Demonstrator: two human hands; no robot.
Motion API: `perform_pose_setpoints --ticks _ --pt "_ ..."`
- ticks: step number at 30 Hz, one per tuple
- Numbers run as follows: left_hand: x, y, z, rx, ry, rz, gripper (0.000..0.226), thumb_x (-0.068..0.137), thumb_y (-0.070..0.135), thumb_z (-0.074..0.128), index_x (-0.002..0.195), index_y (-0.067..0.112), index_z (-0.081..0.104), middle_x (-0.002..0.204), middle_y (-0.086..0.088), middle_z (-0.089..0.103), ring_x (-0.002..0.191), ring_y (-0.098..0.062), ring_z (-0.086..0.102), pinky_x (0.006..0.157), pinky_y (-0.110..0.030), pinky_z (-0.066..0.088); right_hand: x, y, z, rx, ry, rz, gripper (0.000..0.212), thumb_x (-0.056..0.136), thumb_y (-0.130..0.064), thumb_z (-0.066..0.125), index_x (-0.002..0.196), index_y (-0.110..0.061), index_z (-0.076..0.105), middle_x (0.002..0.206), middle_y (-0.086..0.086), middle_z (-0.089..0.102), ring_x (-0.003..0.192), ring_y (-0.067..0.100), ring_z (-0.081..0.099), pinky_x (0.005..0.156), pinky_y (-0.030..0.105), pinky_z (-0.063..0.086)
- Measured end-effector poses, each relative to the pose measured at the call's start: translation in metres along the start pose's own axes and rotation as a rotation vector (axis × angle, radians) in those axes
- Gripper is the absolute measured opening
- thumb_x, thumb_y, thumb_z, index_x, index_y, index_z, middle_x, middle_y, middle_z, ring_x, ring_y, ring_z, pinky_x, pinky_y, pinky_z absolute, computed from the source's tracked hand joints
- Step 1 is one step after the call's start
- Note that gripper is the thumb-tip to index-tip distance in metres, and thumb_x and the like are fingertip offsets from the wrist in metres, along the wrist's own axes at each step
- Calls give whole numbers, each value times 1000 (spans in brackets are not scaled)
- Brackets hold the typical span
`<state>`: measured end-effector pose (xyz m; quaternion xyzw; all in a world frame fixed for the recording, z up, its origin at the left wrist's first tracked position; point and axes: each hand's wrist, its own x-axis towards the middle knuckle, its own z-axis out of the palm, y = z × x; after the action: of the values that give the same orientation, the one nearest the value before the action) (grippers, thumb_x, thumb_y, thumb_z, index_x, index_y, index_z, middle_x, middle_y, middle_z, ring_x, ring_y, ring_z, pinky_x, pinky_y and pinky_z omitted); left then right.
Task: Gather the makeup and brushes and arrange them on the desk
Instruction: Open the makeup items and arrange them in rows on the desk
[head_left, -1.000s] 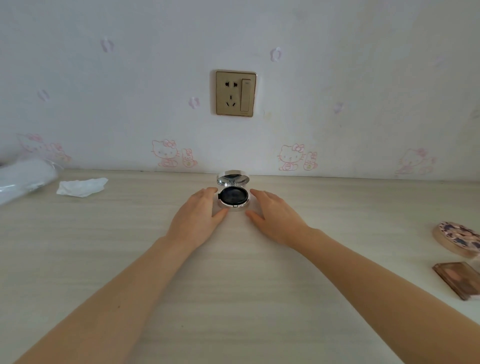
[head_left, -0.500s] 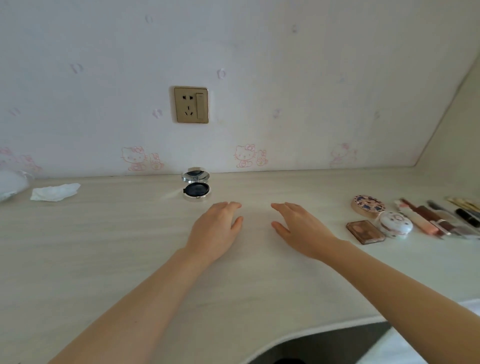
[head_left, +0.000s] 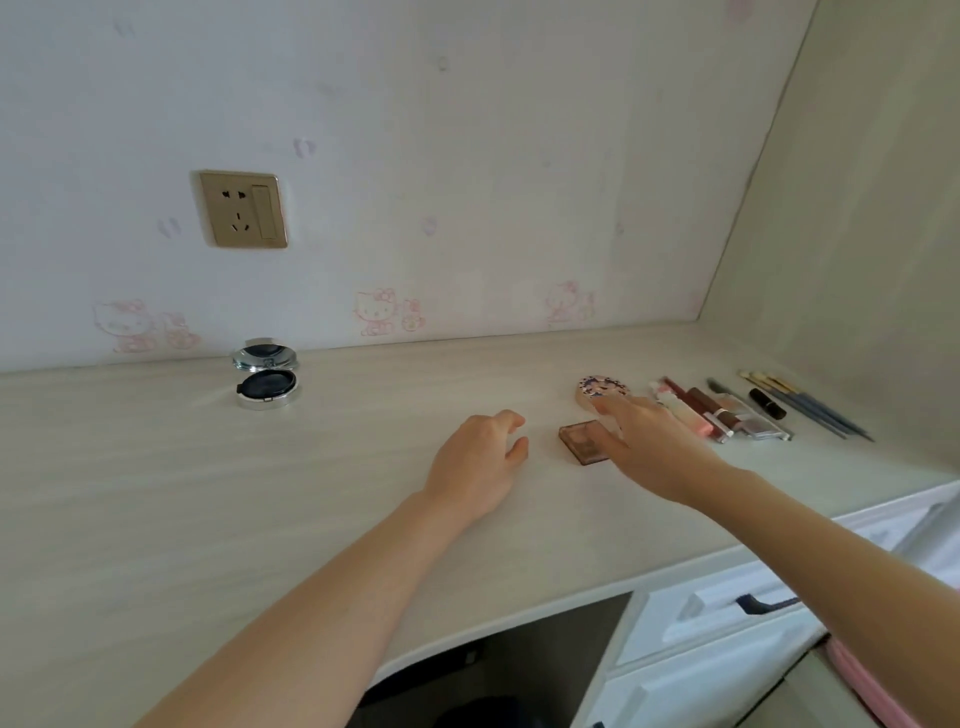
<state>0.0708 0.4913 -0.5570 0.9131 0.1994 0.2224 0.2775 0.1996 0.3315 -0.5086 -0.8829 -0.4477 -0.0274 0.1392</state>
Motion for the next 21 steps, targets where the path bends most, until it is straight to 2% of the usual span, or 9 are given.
perform_pose_setpoints --ticks 3,5,13,16,18,21 --pt "25 10 16 -13 -43 6 37 96 29 49 132 17 54 132 -4 57 126 -18 49 103 -29 39 18 24 -7 -28 19 61 39 98 -36 42 128 -14 52 121 8 60 108 25 54 88 36 46" --pt "44 15 26 -14 -72 10 38 97 29 48 132 16 54 133 -6 56 128 -19 46 104 -29 37 34 39 -6 -29 0 106 39 97 -36 42 127 -13 53 120 8 61 106 24 55 83 32 45" --pt "113 25 61 -51 -115 -29 41 97 32 48 133 11 52 135 -7 56 124 -22 51 103 -32 41 95 72 5 8 -71 265 44 94 -36 49 128 -8 49 118 10 60 106 29 57 86 39 50" --pt "129 29 70 8 -141 -66 45 98 35 46 128 3 55 132 -14 56 124 -28 49 101 -36 41 109 77 11 -14 -105 293 41 91 -34 49 117 -3 55 110 14 63 99 31 60 81 39 53" --pt "135 32 75 17 -142 -98 46 98 35 45 114 -6 60 121 -21 60 118 -32 51 95 -38 42 114 79 15 -30 -121 293 33 92 -33 48 99 -2 58 92 12 63 82 27 58 64 30 49" --pt "139 35 82 35 -137 -142 55 98 40 43 92 -12 59 100 -28 61 106 -38 51 82 -41 41 118 79 22 -51 -135 314 35 94 -33 46 68 -10 44 65 6 50 62 22 51 47 26 35"
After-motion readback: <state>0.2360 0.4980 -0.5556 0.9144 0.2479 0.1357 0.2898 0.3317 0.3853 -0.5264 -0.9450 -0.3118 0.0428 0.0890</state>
